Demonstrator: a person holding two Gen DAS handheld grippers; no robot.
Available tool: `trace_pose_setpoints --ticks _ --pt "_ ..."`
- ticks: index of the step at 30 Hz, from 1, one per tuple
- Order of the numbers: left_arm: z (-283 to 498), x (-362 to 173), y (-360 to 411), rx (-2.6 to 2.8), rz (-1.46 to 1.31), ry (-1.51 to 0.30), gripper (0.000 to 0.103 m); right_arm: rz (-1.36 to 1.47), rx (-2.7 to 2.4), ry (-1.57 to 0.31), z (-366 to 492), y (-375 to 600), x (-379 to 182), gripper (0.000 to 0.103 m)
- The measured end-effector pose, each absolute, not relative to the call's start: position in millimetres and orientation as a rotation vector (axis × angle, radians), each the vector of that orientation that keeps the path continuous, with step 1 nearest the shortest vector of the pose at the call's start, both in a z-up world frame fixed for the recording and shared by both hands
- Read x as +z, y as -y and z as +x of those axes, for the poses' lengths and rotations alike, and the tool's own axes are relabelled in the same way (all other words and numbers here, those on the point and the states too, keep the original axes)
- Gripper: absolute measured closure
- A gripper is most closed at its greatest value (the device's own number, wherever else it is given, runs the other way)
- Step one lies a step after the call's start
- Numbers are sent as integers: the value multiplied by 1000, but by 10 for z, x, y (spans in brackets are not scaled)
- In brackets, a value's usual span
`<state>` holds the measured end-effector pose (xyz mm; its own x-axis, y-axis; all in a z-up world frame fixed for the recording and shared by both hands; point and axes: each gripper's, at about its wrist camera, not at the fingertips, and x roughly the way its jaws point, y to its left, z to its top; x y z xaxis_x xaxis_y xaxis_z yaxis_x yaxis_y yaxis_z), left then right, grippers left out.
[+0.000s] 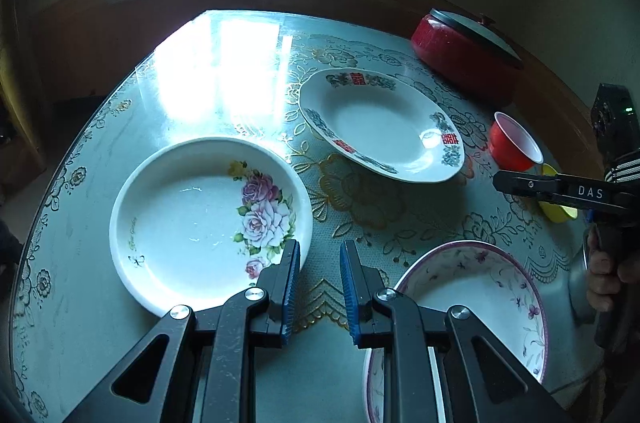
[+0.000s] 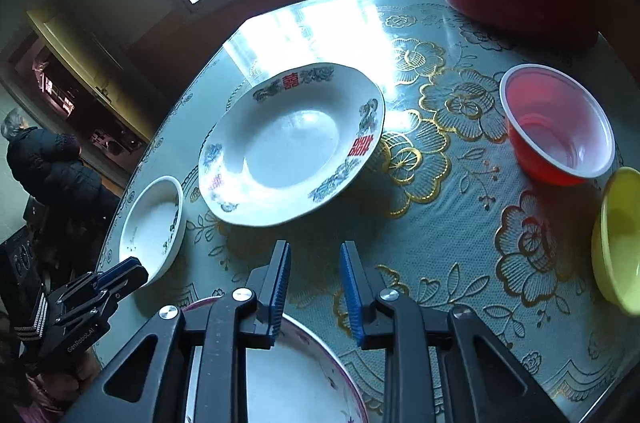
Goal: Organize plates and bowls
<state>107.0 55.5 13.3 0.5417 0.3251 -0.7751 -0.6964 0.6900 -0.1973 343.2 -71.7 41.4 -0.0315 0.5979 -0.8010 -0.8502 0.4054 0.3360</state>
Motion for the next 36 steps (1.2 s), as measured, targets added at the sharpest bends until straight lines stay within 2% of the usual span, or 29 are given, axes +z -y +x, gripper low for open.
trace_pose_setpoints --ticks 15,19,25,32,36 --pt "1588 106 -1355 633 -657 -761 82 -146 1151 -1134 4031 387 428 77" --pt "1793 30 -1581 626 -675 -774 76 -126 1140 -1171 4163 257 291 77" --pt "2070 -113 -1859 607 -694 -815 75 -127 1128 -1173 4250 65 173 77" --pt "2372 -218 -1912 562 -640 -871 76 -222 1108 -1168 4199 -150 33 84" --pt "2284 -211 -1812 537 -655 -885 77 -257 1112 -1174 4167 -151 27 84"
